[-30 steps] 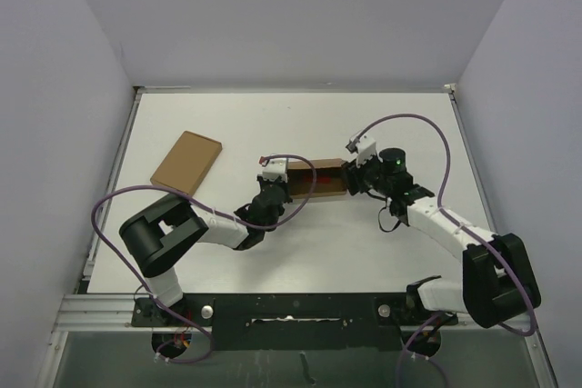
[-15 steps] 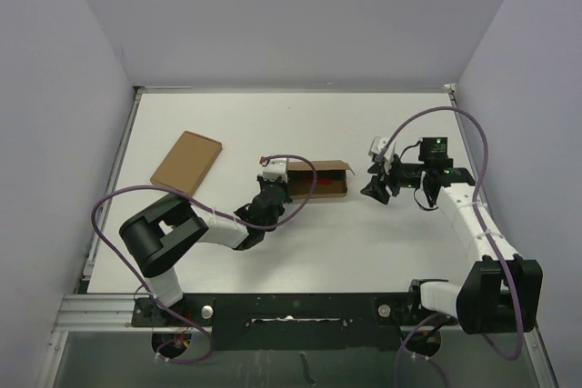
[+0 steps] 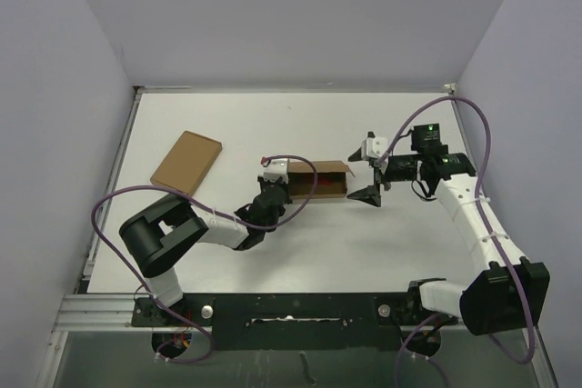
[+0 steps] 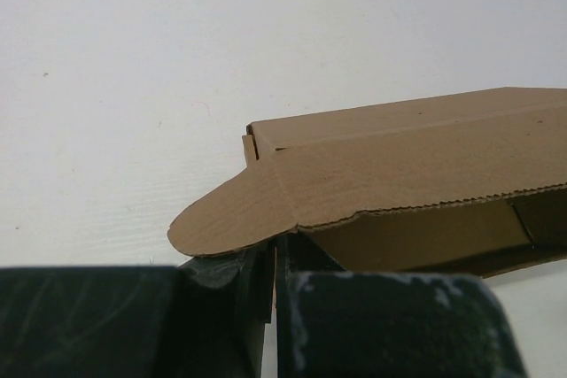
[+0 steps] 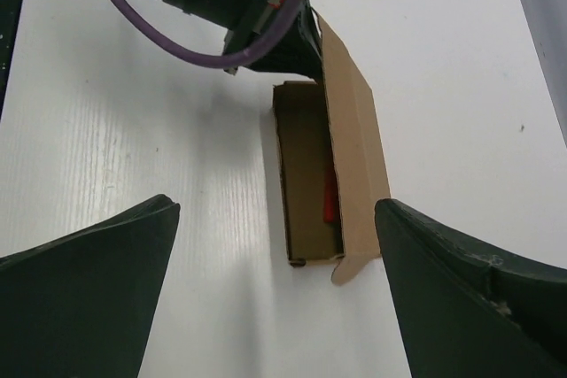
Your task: Fold the paper box
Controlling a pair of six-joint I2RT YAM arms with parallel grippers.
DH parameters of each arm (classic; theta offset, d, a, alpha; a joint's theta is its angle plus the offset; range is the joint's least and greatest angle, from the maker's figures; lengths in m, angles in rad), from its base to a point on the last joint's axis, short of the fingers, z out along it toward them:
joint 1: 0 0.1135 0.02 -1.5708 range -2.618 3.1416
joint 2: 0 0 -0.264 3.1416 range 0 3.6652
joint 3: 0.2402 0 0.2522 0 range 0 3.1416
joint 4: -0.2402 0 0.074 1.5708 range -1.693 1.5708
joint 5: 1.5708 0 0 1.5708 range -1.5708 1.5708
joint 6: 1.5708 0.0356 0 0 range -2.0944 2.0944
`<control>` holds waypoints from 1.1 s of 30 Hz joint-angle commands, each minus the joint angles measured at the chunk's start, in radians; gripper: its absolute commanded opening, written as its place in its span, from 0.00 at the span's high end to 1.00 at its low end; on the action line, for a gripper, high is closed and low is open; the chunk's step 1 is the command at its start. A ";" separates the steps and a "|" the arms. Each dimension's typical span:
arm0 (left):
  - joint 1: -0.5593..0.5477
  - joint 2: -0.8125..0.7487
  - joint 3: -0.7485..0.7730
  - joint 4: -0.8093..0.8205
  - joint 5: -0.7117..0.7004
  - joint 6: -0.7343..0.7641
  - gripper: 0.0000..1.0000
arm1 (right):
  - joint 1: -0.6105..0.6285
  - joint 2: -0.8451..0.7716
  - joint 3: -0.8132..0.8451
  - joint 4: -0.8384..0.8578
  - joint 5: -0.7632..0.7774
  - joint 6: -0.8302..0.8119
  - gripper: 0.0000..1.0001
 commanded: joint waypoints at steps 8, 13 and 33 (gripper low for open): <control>-0.007 -0.045 0.024 -0.006 0.001 0.019 1.00 | 0.082 0.110 0.172 -0.225 -0.046 -0.404 0.04; -0.007 -0.049 0.026 -0.006 0.000 0.024 1.00 | 0.106 0.146 0.222 -0.265 0.023 -0.443 0.16; -0.008 -0.049 0.030 -0.011 0.002 0.019 1.00 | 0.301 0.256 0.144 0.097 0.432 -0.187 0.28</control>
